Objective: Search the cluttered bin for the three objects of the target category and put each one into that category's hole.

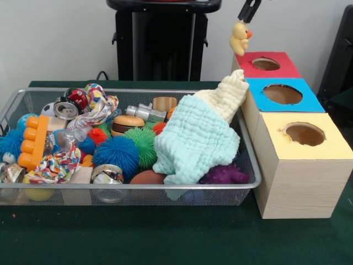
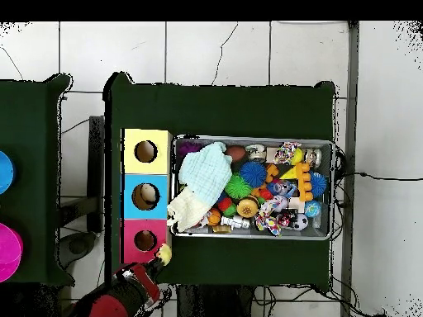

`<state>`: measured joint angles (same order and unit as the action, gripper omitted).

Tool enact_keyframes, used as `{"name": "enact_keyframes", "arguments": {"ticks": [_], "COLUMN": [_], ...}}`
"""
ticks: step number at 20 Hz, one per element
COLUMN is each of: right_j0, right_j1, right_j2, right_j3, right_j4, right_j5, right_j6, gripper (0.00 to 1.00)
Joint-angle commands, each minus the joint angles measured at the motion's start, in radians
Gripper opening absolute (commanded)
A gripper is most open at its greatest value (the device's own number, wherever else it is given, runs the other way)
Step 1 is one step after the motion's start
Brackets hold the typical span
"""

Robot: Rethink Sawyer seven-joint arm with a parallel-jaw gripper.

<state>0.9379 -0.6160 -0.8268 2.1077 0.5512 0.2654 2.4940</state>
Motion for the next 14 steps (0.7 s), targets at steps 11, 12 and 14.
{"name": "enact_keyframes", "arguments": {"ticks": [11, 12, 14], "right_j0": [-0.032, -0.028, -0.026], "right_j1": [0.067, 0.076, 0.090], "right_j2": [0.006, 0.005, 0.008], "right_j3": [-0.203, -0.214, -0.229], "right_j4": [-0.012, -0.010, -0.004], "right_j5": [0.216, 0.224, 0.231], "right_j6": [0.197, 0.204, 0.214], "gripper": [0.00, 0.00, 0.00]}}
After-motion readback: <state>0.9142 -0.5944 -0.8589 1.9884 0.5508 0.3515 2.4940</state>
